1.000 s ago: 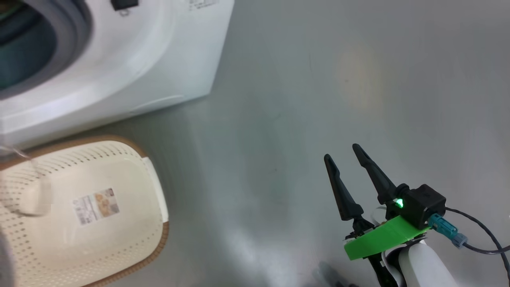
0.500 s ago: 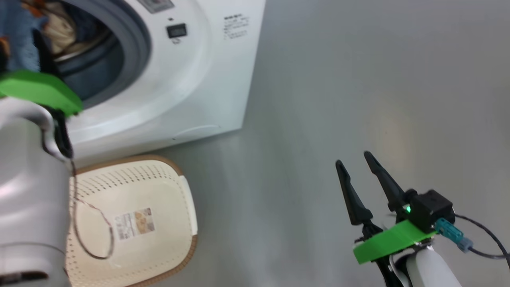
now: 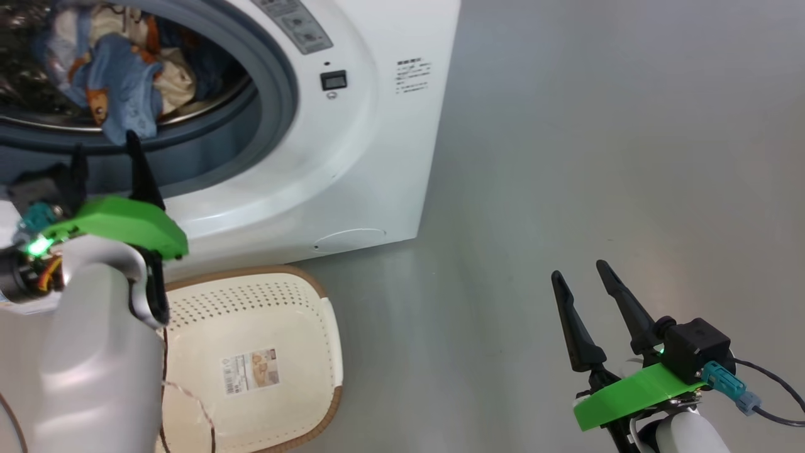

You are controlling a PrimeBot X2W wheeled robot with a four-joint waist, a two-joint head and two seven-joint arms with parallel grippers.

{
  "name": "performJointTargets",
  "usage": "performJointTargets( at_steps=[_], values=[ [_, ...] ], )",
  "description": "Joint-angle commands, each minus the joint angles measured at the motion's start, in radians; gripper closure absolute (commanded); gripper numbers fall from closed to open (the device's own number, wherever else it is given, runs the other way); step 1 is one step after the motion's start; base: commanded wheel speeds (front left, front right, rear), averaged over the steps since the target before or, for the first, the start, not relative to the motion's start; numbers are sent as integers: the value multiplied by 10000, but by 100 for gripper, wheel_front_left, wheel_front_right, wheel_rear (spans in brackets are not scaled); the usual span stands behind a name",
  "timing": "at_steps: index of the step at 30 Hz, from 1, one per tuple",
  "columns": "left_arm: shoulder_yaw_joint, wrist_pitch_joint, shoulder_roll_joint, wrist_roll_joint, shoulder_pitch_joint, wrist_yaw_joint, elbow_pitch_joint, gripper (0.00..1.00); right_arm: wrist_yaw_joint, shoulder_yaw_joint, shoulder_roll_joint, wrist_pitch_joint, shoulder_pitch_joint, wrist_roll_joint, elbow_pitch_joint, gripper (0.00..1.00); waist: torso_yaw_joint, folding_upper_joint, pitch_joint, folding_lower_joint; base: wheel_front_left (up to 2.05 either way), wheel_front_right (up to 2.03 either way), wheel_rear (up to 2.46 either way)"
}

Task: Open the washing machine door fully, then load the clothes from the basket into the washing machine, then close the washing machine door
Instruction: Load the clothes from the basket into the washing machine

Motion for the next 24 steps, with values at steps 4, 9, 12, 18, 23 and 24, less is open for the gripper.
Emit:
performJointTargets(
  at_steps=[4,9,12,18,23,24],
  values=[
    [155,-79,215,167,381,-123,-568,0,16,217,-4,-48,186,-167,-275,0,196,0,6,0,0,0,0],
    [128,-79,68,124,630,-234,-860,0,16,75,-4,-48,123,-252,-341,0,395,0,144,0,0,0,0],
    [58,-79,-4,100,826,-324,-1066,0,16,5,-4,-48,75,-310,-372,0,485,0,223,0,0,0,0],
    [-119,-80,-121,-139,1854,-598,-2076,0,16,-71,-4,-48,-3,-446,-461,0,634,0,359,0,0,0,0],
    [-322,159,-164,-264,3083,-650,-3486,0,16,-154,-4,-48,-26,-529,-523,0,760,0,425,0,0,0,0],
    [-376,249,-170,-286,3359,-660,-3845,0,16,-174,-4,-48,-33,-544,-531,0,787,0,436,0,0,0,0]
  ],
)
